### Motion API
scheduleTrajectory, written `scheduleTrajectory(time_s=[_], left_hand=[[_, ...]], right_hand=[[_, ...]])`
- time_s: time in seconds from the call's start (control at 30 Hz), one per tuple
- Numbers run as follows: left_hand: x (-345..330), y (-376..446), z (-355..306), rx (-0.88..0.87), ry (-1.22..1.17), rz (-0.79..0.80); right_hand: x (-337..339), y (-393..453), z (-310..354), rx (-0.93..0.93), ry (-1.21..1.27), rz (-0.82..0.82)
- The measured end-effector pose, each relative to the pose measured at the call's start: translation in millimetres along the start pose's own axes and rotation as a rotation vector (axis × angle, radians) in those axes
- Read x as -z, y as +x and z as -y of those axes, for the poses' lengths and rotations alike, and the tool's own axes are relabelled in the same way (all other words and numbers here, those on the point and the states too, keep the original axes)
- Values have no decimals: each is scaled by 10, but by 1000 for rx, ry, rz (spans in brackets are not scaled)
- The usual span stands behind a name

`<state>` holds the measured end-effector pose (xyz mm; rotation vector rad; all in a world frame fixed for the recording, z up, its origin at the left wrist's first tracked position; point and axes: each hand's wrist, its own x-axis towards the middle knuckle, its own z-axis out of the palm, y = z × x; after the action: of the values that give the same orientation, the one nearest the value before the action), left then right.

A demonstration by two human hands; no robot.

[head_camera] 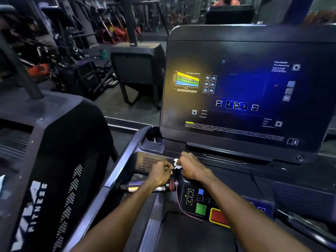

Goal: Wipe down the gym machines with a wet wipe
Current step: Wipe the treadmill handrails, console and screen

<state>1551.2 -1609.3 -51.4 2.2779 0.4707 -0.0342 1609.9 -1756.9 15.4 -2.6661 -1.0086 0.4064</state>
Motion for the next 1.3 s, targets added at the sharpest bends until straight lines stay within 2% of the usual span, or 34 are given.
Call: scheduleTrajectory(time_s=[0.13,0.37,0.57,0.77,0.87,0.93,1.0,1.17,1.3], left_hand=[[-24,-47,-26,-12,24,-14],[-38,-105,5,22,-108,52],[-60,-92,77,59,-83,74],[-75,-94,23,101,-11,125],[-60,-122,-28,98,83,99],[-68,-119,-39,109,122,89],[-59,-125,-64,118,108,106],[-33,-129,-64,81,51,138],[-19,-53,25,68,-86,113]], right_hand=[[131,-23,71,-28,59,129],[130,79,-156,-95,125,82],[253,-11,-123,-97,160,183],[29,-62,-278,-183,218,2],[-28,-272,-209,-170,249,-36],[18,-386,-187,-181,310,-6],[78,-353,-232,-231,338,22],[-76,-209,-246,-365,298,-92],[-228,-489,-76,-299,237,-168]])
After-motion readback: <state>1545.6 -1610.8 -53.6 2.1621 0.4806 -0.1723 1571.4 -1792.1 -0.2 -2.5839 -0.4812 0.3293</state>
